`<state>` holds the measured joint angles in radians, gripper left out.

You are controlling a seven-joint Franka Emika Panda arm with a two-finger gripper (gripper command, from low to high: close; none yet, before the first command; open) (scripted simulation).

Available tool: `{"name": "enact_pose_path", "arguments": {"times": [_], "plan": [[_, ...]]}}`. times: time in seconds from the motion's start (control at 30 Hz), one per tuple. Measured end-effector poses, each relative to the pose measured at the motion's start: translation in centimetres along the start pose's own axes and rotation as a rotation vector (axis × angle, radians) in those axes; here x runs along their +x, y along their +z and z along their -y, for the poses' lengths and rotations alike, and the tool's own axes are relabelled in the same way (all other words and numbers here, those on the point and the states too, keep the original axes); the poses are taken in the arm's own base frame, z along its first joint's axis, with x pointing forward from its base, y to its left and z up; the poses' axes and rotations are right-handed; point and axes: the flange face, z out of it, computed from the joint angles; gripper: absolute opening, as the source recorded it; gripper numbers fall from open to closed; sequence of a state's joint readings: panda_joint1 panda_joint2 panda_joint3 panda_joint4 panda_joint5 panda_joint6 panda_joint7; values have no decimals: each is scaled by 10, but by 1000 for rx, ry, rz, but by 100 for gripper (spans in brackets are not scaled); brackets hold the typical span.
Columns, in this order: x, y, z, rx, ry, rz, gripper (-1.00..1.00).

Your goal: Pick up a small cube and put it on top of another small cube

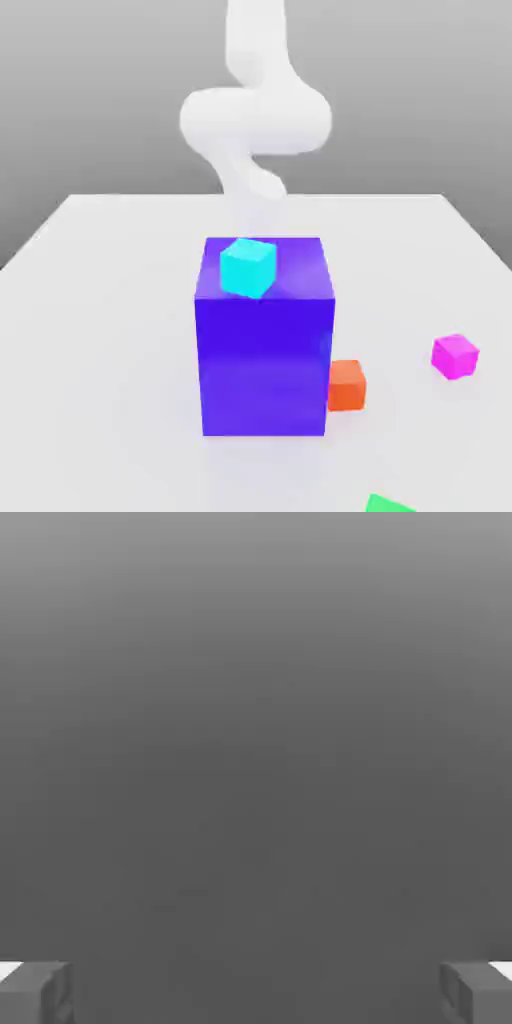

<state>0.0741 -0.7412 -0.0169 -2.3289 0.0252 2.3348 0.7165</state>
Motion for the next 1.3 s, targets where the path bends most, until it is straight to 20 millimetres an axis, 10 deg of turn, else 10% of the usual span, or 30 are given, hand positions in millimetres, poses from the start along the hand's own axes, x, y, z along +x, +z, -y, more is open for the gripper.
{"name": "enact_pose_path", "arguments": {"times": [0.27,0.6,1.07,1.3], "plan": [[-82,119,32,41,-347,259,0],[-236,223,45,83,-802,525,0],[-463,280,-24,121,-1511,796,0],[-514,305,-70,113,-1713,839,0]]}}
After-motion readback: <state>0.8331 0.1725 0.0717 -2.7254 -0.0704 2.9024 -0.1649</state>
